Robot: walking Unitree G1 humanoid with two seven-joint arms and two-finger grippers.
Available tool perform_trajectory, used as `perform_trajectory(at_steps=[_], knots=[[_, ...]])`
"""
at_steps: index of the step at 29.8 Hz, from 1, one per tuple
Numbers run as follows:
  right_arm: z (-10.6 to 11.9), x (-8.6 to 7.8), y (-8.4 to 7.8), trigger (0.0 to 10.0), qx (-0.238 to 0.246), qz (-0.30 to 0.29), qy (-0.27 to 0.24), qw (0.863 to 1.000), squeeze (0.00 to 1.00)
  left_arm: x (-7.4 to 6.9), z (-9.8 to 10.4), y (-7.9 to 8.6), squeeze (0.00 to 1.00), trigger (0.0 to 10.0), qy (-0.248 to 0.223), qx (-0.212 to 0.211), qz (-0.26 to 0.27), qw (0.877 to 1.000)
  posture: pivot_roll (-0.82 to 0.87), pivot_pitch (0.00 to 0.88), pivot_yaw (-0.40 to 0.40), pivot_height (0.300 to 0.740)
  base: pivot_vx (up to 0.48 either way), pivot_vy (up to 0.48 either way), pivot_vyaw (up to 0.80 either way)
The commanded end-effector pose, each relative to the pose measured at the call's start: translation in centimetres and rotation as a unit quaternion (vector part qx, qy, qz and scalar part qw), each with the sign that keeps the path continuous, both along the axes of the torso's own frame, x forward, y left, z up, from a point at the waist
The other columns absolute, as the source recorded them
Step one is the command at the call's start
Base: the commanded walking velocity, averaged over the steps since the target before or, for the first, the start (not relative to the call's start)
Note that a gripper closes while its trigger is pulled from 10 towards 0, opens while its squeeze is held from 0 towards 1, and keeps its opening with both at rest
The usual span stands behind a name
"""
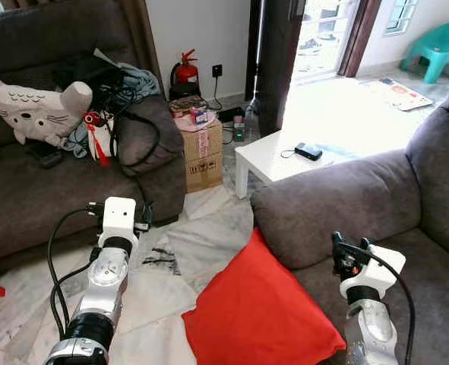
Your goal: Move the pillow to the sofa from floor
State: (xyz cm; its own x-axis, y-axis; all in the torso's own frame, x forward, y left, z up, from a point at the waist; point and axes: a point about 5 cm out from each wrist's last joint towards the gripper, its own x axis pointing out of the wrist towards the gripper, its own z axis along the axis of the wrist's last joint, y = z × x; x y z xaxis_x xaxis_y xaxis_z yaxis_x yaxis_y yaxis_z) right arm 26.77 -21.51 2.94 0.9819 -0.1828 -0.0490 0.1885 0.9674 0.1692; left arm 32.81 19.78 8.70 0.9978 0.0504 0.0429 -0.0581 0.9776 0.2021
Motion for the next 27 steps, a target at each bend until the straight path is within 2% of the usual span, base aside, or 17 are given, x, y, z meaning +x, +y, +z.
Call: perform_trajectory(at_steps=[1, 4, 11, 16, 22, 27], knots=[[-0.05, 0.41, 0.26, 10.0, 0.006, 0.004, 0.005, 1.0, 0.0, 0.09, 0.3, 0.1, 0.0, 10.0, -0.003, -0.004, -0.001, 1.0, -0.02, 0.0, 0.031, 0.74, 0.0, 0.0, 0.0], [-0.11, 0.58, 0.44, 10.0, 0.012, 0.006, 0.009, 1.0, 0.0, 0.08, 0.31, -0.01, 0.0, 10.0, -0.003, -0.003, -0.005, 1.0, -0.02, 0.0, 0.034, 0.74, 0.0, 0.0, 0.0], [-0.37, 0.22, 0.71, 10.0, 0.01, 0.008, 0.01, 1.0, 0.0, -0.12, 0.16, 0.17, 0.0, 10.0, -0.002, -0.002, -0.006, 1.0, -0.02, 0.0, 0.028, 0.74, 0.0, 0.0, -0.7], [-0.68, 0.06, 0.9, 10.0, 0.011, 0.013, 0.017, 1.0, 0.0, -0.36, 0.09, 0.6, 0.0, 10.0, -0.003, -0.001, 0.002, 1.0, -0.01, 0.0, 0.014, 0.74, 0.0, 0.0, 0.0], [-0.11, 0.71, 0.51, 10.0, 0.01, 0.013, 0.013, 1.0, 0.0, -0.35, -0.11, 0.67, 0.0, 10.0, 0.002, -0.001, 0.005, 1.0, -0.02, 0.0, 0.016, 0.74, 0.258, 0.0, 0.0], [-0.05, 0.69, 0.13, 10.0, 0.009, 0.005, 0.011, 1.0, 0.0, -0.21, 0.0, 0.28, 0.0, 10.0, 0.001, -0.002, 0.001, 1.0, -0.02, 0.0, 0.015, 0.74, 0.276, 0.0, -0.55]])
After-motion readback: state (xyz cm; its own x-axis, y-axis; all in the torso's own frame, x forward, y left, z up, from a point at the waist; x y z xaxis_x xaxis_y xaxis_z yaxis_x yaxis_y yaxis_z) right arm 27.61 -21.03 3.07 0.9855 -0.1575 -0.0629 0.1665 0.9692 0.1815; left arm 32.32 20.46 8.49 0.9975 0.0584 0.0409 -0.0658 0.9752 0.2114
